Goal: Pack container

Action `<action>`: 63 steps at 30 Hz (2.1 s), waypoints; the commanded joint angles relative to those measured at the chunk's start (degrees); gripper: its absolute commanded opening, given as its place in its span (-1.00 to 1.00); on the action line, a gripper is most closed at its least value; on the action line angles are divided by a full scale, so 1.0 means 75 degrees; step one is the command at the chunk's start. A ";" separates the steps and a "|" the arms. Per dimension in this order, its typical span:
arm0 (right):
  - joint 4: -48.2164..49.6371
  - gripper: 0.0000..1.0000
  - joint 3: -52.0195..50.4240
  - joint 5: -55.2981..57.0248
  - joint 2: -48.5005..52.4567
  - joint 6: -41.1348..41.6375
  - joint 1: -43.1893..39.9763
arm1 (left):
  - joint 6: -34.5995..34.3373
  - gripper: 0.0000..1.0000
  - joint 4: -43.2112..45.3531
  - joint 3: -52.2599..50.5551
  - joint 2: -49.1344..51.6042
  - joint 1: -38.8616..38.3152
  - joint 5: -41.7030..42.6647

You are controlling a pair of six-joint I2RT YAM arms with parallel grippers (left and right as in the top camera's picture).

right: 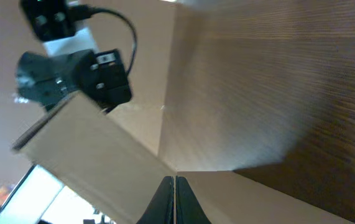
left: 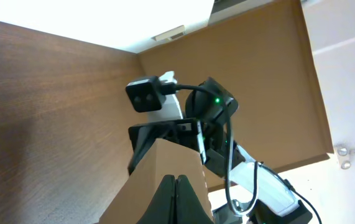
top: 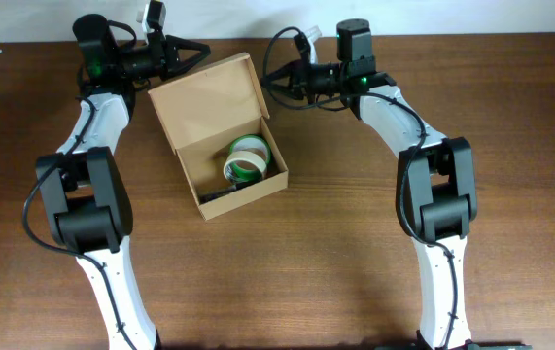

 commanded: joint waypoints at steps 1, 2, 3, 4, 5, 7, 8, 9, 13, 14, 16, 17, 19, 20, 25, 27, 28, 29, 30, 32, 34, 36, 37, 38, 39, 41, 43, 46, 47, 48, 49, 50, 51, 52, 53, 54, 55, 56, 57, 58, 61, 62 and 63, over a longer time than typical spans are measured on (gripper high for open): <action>-0.0256 -0.92 0.0108 0.0548 -0.0131 -0.0268 0.0079 | 0.0102 -0.97 0.0017 0.0119 0.0038 -0.0099 -0.0070; -0.0321 -0.92 0.0108 0.0545 -0.0125 -0.0326 0.0102 | 0.0102 -0.96 0.0017 0.0119 0.0038 -0.0111 -0.0082; -0.0414 -0.92 0.0105 0.0545 -0.0125 -0.0423 0.0128 | 0.0102 -0.96 0.0017 0.0119 0.0038 -0.0131 -0.0102; -0.0466 -0.92 0.0105 0.0533 -0.0125 -0.0484 0.0163 | 0.0108 -0.96 0.0017 0.0119 0.0038 -0.0137 -0.0137; -0.0487 -0.92 0.0105 0.0478 -0.0125 -0.0525 0.0213 | 0.0108 -0.96 0.0017 0.0119 0.0038 -0.0152 -0.0178; -0.0455 -0.92 0.0108 0.0297 -0.0125 -0.0606 0.0289 | 0.0119 -0.96 0.0017 0.0119 0.0038 -0.0178 -0.0265; -0.0455 -0.92 0.0108 0.0137 -0.0125 -0.0694 0.0326 | 0.0137 -0.97 0.0017 0.0119 0.0038 -0.0189 -0.0303; -0.0455 -0.92 0.0108 -0.0041 -0.0125 -0.0775 0.0370 | 0.0134 -0.96 0.0017 0.0119 0.0038 -0.0198 -0.0350; -0.0452 -0.92 0.0111 -0.0408 -0.0160 -0.0930 0.0411 | 0.0189 -0.97 0.0012 0.0119 0.0038 -0.0201 -0.0458; -0.0414 -0.92 0.0111 -0.0481 -0.0181 -0.0933 0.0411 | 0.0189 -0.97 0.0012 0.0119 0.0038 -0.0198 -0.0493; -0.0259 -0.93 0.0117 -0.0650 -0.0233 -0.0933 0.0411 | 0.0189 -0.96 0.0012 0.0119 0.0038 -0.0192 -0.0525; -0.0152 -0.92 0.0134 -0.0729 -0.0262 -0.0933 0.0411 | 0.0198 -0.96 0.0012 0.0119 0.0038 -0.0187 -0.0525; -0.0137 -0.92 0.0213 -0.0804 -0.0323 -0.0988 0.0411 | 0.0219 -0.96 0.0009 0.0119 0.0038 -0.0175 -0.0560; -0.0134 -0.92 0.0251 -0.0845 -0.0347 -0.0991 0.0411 | 0.0219 -0.97 0.0009 0.0119 0.0038 -0.0160 -0.0592; -0.0140 -0.93 0.0373 -0.1046 -0.0527 -0.1131 0.0411 | 0.0274 -0.97 0.0003 0.0119 0.0038 0.0128 -0.0694; -0.0140 -0.92 0.0376 -0.1043 -0.0609 -0.1139 0.0411 | 0.0274 -0.96 0.0003 0.0119 0.0038 0.0309 -0.0694; -0.0140 -0.92 0.0373 -0.1043 -0.0647 -0.1192 0.0411 | 0.0271 -0.96 -0.0012 0.0119 0.0038 0.0446 -0.0694; -0.0140 -0.93 0.0373 -0.1040 -0.0673 -0.1189 0.0411 | 0.0271 -0.96 -0.0012 0.0119 0.0038 0.0539 -0.0691; -0.0140 -0.93 0.0373 -0.1040 -0.0676 -0.1189 0.0411 | 0.0271 -0.96 -0.0015 0.0119 0.0038 0.0641 -0.0688; -0.0146 -0.92 0.0373 -0.1046 -0.0688 -0.1189 0.0411 | 0.0268 -0.97 -0.0015 0.0119 0.0038 0.0819 -0.0688; -0.0146 -0.93 0.0373 -0.1040 -0.0688 -0.1186 0.0411 | 0.0274 -0.97 -0.0064 0.0119 0.0038 0.0924 -0.0685; -0.0166 -0.92 0.0373 -0.1032 -0.0688 -0.1186 0.0411 | 0.0303 -0.96 -0.0178 0.0119 0.0038 0.1000 -0.0691; -0.0178 -0.92 0.0373 -0.1008 -0.0688 -0.1186 0.0411 | 0.0376 -0.96 -0.0248 0.0119 0.0038 0.1029 -0.0697; -0.0178 -0.92 0.0373 -0.1000 -0.0688 -0.1183 0.0402 | 0.0516 -0.96 -0.0396 0.0119 0.0038 0.1061 -0.0717; -0.0184 -0.92 0.0373 -0.0982 -0.0688 -0.1186 0.0388 | 0.0664 -0.96 -0.0606 0.0119 0.0038 0.1087 -0.0743; -0.0321 -0.93 0.0373 -0.0880 -0.0688 -0.1169 0.0294 | 0.1311 -0.96 -0.1527 0.0119 0.0038 0.1169 -0.0895; -0.0749 -0.92 0.0373 -0.0629 -0.0688 -0.1157 0.0187 | 0.2247 -0.96 -0.2856 0.0119 0.0038 0.1233 -0.1201; -0.2136 -0.92 0.0373 0.0067 -0.0685 -0.1457 -0.0111 | 0.4485 -0.97 -0.6164 0.0119 0.0038 0.1349 -0.2754; -0.2582 -0.92 0.0373 0.0303 -0.0685 -0.1612 -0.0210 | 0.4975 -0.97 -0.6811 0.0119 0.0038 0.1364 -0.3214; -0.2926 -0.92 0.0373 0.0481 -0.0685 -0.1751 -0.0291 | 0.5368 -0.96 -0.7361 0.0119 0.0038 0.1378 -0.3620; -0.3273 -0.92 0.0373 0.0656 -0.0685 -0.1920 -0.0382 | 0.5700 -0.96 -0.7796 0.0119 0.0038 0.1393 -0.3969; -0.3532 -0.93 0.0373 0.0813 -0.0685 -0.2034 -0.0452 | 0.5887 -0.97 -0.8038 0.0119 0.0038 0.1413 -0.4170; -0.3771 -0.92 0.0373 0.0968 -0.0685 -0.2151 -0.0510 | 0.5907 -0.97 -0.8163 0.0119 0.0038 0.1437 -0.4313; -0.4001 -0.92 0.0373 0.1113 -0.0685 -0.2296 -0.0565 | 0.5901 -0.97 -0.8172 0.0119 0.0038 0.1469 -0.4383; -0.4202 -0.92 0.0373 0.1244 -0.0685 -0.2372 -0.0606 | 0.5866 -0.97 -0.8160 0.0125 0.0038 0.1498 -0.4453; -0.4368 -0.93 0.0373 0.1332 -0.0685 -0.2489 -0.0647 | 0.5823 -0.96 -0.8163 0.0157 0.0038 0.1527 -0.4575; -0.4529 -0.92 0.0373 0.1411 -0.0685 -0.2637 -0.0656 | 0.5823 -0.96 -0.8163 0.0181 0.0038 0.1545 -0.4680; -0.4651 -0.92 0.0373 0.1501 -0.0685 -0.2719 -0.0662 | 0.5823 -0.97 -0.8160 0.0201 0.0038 0.1559 -0.4756; -0.4858 -0.92 0.0373 0.1696 -0.0685 -0.2801 -0.0662 | 0.5823 -0.97 -0.8160 0.0236 0.0038 0.1571 -0.4864; -0.4998 -0.93 0.0373 0.1798 -0.0685 -0.2932 -0.0662 | 0.5823 -0.97 -0.8157 0.0271 0.0038 0.1577 -0.4966; -0.5330 -0.92 0.0373 0.1982 -0.0667 -0.3150 -0.0647 | 0.5823 -0.97 -0.8166 0.0379 0.0038 0.1638 -0.5330; -0.5412 -0.92 0.0373 0.2008 -0.0647 -0.3197 -0.0641 | 0.5823 -0.96 -0.8166 0.0425 0.0038 0.1687 -0.5438; -0.5517 -0.92 0.0373 0.2040 -0.0635 -0.3311 -0.0641 | 0.5826 -0.96 -0.8166 0.0458 0.0038 0.1746 -0.5514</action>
